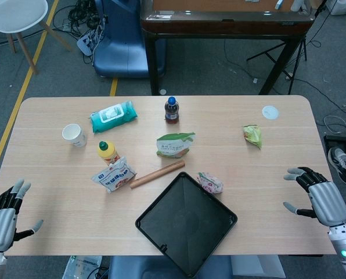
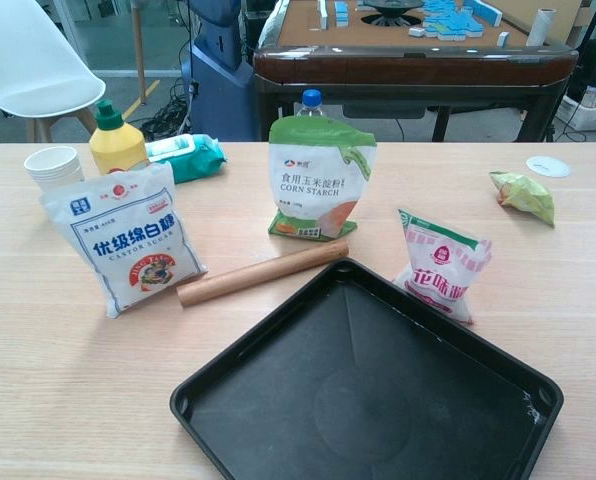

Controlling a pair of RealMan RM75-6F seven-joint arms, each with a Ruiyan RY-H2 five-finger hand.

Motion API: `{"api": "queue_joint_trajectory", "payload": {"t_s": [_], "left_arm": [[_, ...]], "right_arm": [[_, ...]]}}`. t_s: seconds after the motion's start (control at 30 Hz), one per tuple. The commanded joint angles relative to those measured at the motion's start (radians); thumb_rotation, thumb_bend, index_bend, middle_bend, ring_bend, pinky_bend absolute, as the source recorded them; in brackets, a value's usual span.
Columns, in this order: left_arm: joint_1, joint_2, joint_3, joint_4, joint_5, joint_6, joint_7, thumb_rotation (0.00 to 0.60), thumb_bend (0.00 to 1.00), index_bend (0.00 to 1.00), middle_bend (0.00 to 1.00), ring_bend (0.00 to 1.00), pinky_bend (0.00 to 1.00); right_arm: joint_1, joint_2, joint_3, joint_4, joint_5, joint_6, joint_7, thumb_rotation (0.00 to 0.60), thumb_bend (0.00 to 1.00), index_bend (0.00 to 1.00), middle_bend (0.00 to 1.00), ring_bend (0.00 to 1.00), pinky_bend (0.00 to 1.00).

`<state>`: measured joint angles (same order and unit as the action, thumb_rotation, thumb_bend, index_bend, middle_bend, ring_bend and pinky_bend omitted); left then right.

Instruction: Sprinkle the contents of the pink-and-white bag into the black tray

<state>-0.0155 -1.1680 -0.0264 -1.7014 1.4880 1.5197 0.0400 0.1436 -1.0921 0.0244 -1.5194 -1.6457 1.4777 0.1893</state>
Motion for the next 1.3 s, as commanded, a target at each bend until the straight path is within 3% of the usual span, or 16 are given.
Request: {"api": "queue_joint_trajectory", "payload": {"t_s": [0.03, 0.4, 0.8, 1.3], "left_arm": [[-0.003, -0.002, 0.002, -0.001, -0.002, -0.007, 0.003, 0.6, 0.18, 0.08, 0.01, 0.0, 0.05], [0.001, 0.0, 0.007, -0.005, 0.003, 0.001, 0.008, 0.6, 0.18, 0.08, 0.01, 0.0, 0.05], [0.006, 0.001, 0.012, -0.016, 0.004, 0.004, 0.021, 0.6, 0.18, 0.08, 0.01, 0.0, 0.05], [0.014, 0.001, 0.017, -0.051, -0.004, 0.009, 0.068, 0.6, 0.18, 0.08, 0.01, 0.0, 0.05]], "right_arm": [[0.0, 0.001, -0.001, -0.001, 0.0, 0.0, -0.001, 0.6, 0.05, 0.33, 0.28, 0.2, 0.31], [0.02, 0.008, -0.004, 0.003, 0.006, -0.036, -0.004, 0.6, 0.05, 0.33, 0.28, 0.2, 0.31], [0.154, 0.003, 0.015, 0.02, 0.025, -0.232, 0.016, 0.6, 0.05, 0.32, 0.28, 0.2, 0.31], [0.358, -0.123, 0.015, 0.175, -0.008, -0.455, 0.115, 0.6, 0.04, 0.24, 0.25, 0.16, 0.28]]}}
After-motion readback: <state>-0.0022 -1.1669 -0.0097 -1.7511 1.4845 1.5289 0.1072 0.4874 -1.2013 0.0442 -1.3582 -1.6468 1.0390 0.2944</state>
